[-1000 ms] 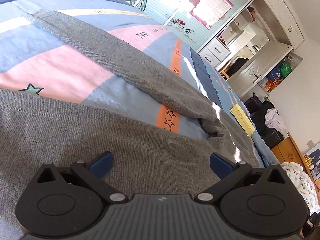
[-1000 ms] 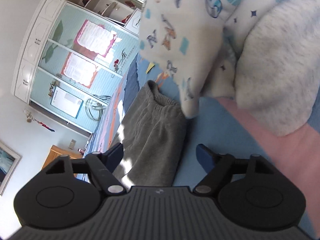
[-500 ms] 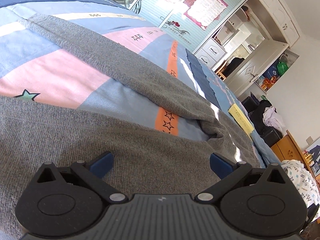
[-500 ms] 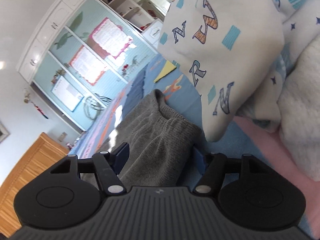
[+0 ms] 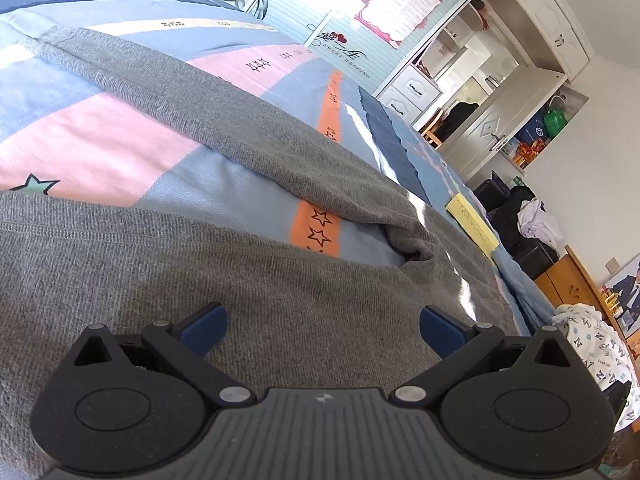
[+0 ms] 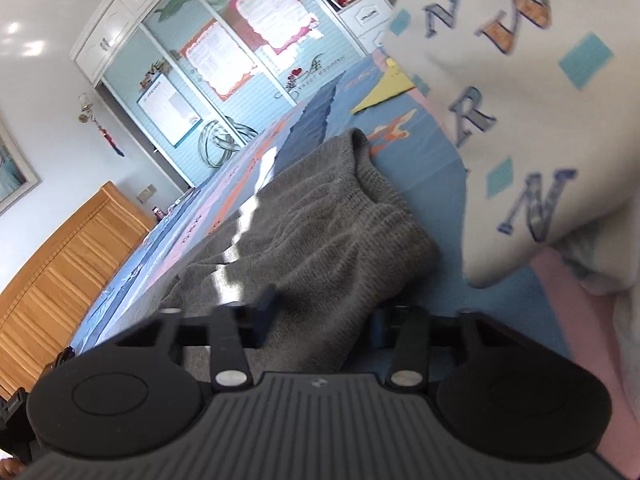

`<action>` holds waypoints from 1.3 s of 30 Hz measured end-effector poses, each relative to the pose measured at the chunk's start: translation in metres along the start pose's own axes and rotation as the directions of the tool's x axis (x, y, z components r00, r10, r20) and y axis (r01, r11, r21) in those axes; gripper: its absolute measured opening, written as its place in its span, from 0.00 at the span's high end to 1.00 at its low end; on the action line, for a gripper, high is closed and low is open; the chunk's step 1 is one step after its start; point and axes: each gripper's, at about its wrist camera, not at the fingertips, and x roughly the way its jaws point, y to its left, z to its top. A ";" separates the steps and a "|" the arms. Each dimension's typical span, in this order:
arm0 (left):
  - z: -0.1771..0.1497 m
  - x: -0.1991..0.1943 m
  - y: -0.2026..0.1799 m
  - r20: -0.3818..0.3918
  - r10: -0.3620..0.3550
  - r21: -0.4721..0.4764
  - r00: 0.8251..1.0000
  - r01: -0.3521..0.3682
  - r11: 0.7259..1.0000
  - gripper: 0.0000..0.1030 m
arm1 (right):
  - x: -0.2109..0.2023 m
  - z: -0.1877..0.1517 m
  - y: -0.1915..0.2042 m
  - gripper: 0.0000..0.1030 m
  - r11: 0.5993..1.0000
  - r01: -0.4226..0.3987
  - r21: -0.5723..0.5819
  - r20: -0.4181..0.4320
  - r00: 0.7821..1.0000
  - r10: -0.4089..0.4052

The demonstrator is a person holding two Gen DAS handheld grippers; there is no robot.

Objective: Fold clothes

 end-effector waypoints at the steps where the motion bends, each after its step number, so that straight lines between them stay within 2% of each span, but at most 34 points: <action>1: -0.001 0.000 -0.001 0.001 0.003 0.006 1.000 -0.003 1.000 0.01 | -0.005 -0.001 -0.001 0.82 1.000 -0.010 0.006 0.011 1.000 0.010; 4: -0.002 0.000 -0.003 0.004 0.011 0.024 1.000 -0.012 1.000 0.01 | -0.014 -0.004 -0.002 0.89 0.999 -0.032 0.014 0.028 0.999 0.031; 9: -0.003 0.001 -0.006 -0.002 0.025 0.042 1.000 -0.025 0.999 0.01 | -0.020 -0.002 -0.001 0.92 0.996 -0.031 0.088 0.060 0.998 0.025; 12: -0.001 -0.001 -0.008 -0.020 0.032 0.032 0.999 -0.031 0.999 0.01 | -0.032 0.001 0.019 0.93 0.999 0.017 0.044 0.098 0.995 -0.021; 15: -0.001 -0.005 -0.008 -0.042 0.031 0.021 0.999 -0.031 0.999 0.01 | -0.037 0.004 0.039 0.93 0.992 0.116 -0.048 0.092 0.990 -0.112; 17: -0.002 -0.009 -0.008 -0.055 0.027 0.021 0.998 -0.026 0.999 0.01 | -0.032 0.004 0.040 0.93 0.983 0.171 -0.071 0.073 0.983 -0.166; 21: -0.004 -0.016 -0.001 -0.065 0.013 0.016 0.998 -0.012 1.000 0.01 | -0.018 -0.006 0.018 0.94 0.975 0.220 -0.036 0.018 0.976 -0.219; 25: 0.000 -0.025 0.008 -0.042 0.017 -0.020 0.999 -0.017 1.000 0.01 | -0.017 -0.011 0.012 0.94 0.974 0.223 -0.025 0.021 0.975 -0.223; 27: 0.004 -0.035 0.012 -0.009 0.024 -0.045 1.000 -0.024 0.999 0.01 | -0.018 -0.012 0.014 0.94 0.973 0.228 -0.034 0.020 0.974 -0.228; 30: 0.012 -0.059 0.020 0.072 0.047 -0.075 0.996 -0.042 0.996 0.01 | -0.021 -0.012 0.006 0.94 0.981 0.196 0.014 0.022 0.980 -0.196; 33: 0.017 -0.093 0.031 0.170 0.109 -0.115 0.979 -0.090 0.989 0.01 | -0.026 -0.012 -0.007 0.90 0.988 0.132 0.079 0.039 0.990 -0.135; 36: 0.021 -0.133 0.050 0.262 0.174 -0.194 0.949 -0.125 0.973 0.01 | -0.032 -0.015 -0.010 0.84 0.991 0.096 0.098 0.052 0.994 -0.101; 39: 0.022 -0.171 0.074 0.312 0.272 -0.261 0.910 -0.193 0.946 0.01 | -0.040 -0.017 -0.012 0.78 0.991 0.082 0.109 0.065 0.994 -0.090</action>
